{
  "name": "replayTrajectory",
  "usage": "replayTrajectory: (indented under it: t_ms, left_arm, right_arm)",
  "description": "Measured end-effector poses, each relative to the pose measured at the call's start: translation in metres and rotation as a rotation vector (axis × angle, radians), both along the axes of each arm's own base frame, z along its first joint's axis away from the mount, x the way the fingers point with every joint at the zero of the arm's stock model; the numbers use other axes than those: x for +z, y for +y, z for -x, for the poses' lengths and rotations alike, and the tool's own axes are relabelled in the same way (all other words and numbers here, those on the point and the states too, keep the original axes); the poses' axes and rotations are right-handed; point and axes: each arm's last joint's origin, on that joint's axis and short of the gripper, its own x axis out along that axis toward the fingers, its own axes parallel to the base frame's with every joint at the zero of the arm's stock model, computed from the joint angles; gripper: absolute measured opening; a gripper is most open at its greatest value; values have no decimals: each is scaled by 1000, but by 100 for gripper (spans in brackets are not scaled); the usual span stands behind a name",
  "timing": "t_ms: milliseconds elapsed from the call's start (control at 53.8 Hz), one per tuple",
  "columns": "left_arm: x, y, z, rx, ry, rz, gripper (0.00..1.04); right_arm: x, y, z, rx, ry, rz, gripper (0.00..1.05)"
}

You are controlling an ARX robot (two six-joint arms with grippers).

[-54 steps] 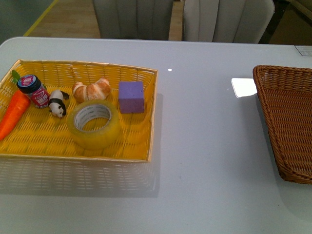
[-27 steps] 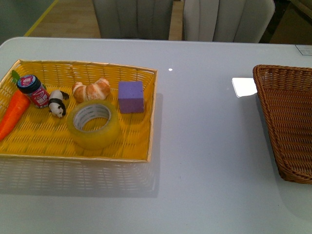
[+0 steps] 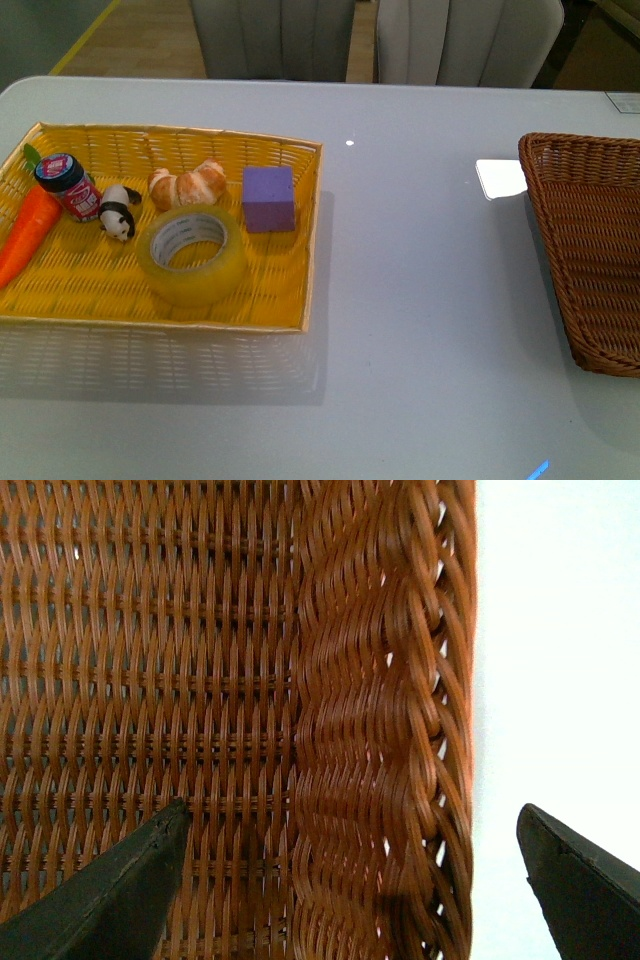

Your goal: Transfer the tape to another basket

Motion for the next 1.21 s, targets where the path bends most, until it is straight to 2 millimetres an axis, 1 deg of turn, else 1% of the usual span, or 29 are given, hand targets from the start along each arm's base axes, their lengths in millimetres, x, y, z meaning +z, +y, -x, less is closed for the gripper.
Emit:
replayTrajectory:
  t_ms: [56, 186, 204, 316, 335, 372, 390, 465, 539, 558, 613, 688, 799, 892, 1097, 1152, 1208]
  left_arm:
    - [0, 0, 0, 0, 0, 0, 96]
    - [0, 0, 0, 0, 0, 0, 96]
    - [0, 0, 0, 0, 0, 0, 96]
    - [0, 0, 0, 0, 0, 0, 96]
    - [0, 0, 0, 0, 0, 0, 96]
    - [0, 0, 0, 0, 0, 0, 96]
    - [0, 0, 0, 0, 0, 0, 96]
    - [0, 0, 0, 0, 0, 0, 96]
    - [0, 0, 0, 0, 0, 0, 96]
    - [0, 0, 0, 0, 0, 0, 96]
    - [0, 0, 0, 0, 0, 0, 96]
    - [0, 0, 0, 0, 0, 0, 96]
    - [0, 0, 0, 0, 0, 0, 96]
    - [0, 0, 0, 0, 0, 0, 96]
    - [0, 0, 0, 0, 0, 0, 96]
    - [0, 0, 0, 0, 0, 0, 96]
    - [0, 0, 0, 0, 0, 0, 96]
  right_arm:
    - [-4, 0, 0, 6, 9, 2, 87]
    - [-12, 1, 1, 17, 27, -6, 65]
    - [-12, 1, 1, 17, 27, -7, 63]
    - [-14, 2, 2, 24, 31, -34, 44]
    - [-14, 2, 2, 25, 31, -37, 42]
    - [-14, 3, 3, 28, 30, -55, 33]
    - [-14, 5, 4, 30, 28, -69, 28]
    - [-11, 15, 8, 38, 23, -111, 15]
    - [-6, 28, 11, 38, 6, -150, 6]
    - [-5, 30, 11, 41, 3, -153, 5]
    - [0, 47, 11, 68, -17, -176, 4]
    - [2, 64, 11, 94, -22, -191, 4]
    - [1, 91, 11, 121, -19, -219, 4]
    - [-4, 121, 14, 135, -2, -241, 4]
    - [-7, 160, 15, 117, 4, -292, 4]
    - [-7, 174, 14, 115, 5, -309, 4]
    - [-7, 180, 15, 117, 5, -317, 4]
